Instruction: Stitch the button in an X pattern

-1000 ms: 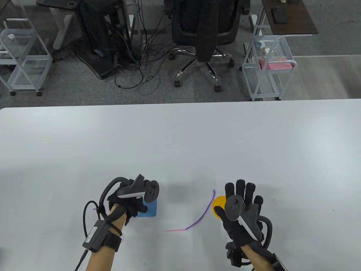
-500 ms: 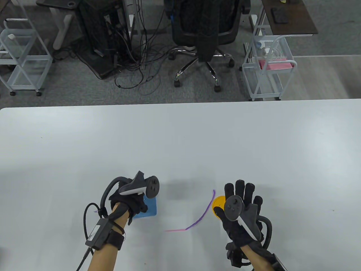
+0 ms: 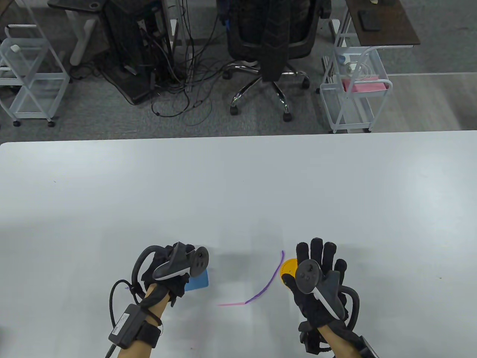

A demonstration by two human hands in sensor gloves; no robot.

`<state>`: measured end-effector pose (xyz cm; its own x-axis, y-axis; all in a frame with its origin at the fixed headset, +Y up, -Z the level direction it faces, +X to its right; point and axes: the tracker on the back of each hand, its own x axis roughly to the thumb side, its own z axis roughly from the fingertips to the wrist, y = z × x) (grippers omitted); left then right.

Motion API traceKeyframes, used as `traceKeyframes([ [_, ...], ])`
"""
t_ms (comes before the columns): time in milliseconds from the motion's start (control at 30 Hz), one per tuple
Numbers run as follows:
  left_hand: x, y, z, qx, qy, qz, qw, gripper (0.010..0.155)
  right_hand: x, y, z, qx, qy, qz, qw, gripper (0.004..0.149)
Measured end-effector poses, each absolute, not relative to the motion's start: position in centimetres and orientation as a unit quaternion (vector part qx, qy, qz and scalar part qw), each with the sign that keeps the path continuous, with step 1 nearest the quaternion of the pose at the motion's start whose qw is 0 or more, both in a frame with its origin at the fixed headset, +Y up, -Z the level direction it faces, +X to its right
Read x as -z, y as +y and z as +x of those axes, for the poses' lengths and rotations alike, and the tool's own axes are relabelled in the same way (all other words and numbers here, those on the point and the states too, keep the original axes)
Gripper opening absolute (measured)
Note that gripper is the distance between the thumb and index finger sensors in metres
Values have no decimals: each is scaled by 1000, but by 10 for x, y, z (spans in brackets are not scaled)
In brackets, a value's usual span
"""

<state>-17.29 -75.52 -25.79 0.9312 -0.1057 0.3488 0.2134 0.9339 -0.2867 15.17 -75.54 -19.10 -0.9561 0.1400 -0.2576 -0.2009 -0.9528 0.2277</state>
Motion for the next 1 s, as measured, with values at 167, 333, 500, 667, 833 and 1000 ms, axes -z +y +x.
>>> traceKeyframes([
  [167, 252, -736, -189, -103, -152, -117, 976, 44, 192, -757, 153, -979, 131, -125, 91, 80],
  [333, 239, -723, -204, -327, -116, -49, 937, 41, 191, -758, 155, -978, 137, -126, 91, 80],
  [500, 227, -721, -212, -429, -93, 20, 898, 41, 191, -759, 155, -978, 138, -127, 90, 80],
  [667, 220, -729, -218, -485, -74, 63, 869, 41, 192, -762, 155, -977, 147, -127, 87, 79],
  [833, 212, -731, -225, -502, -65, 82, 858, 41, 193, -762, 158, -975, 149, -135, 95, 78],
  [1000, 202, -732, -230, -501, -59, 92, 859, 41, 197, -757, 176, -963, 139, -178, 148, 74],
])
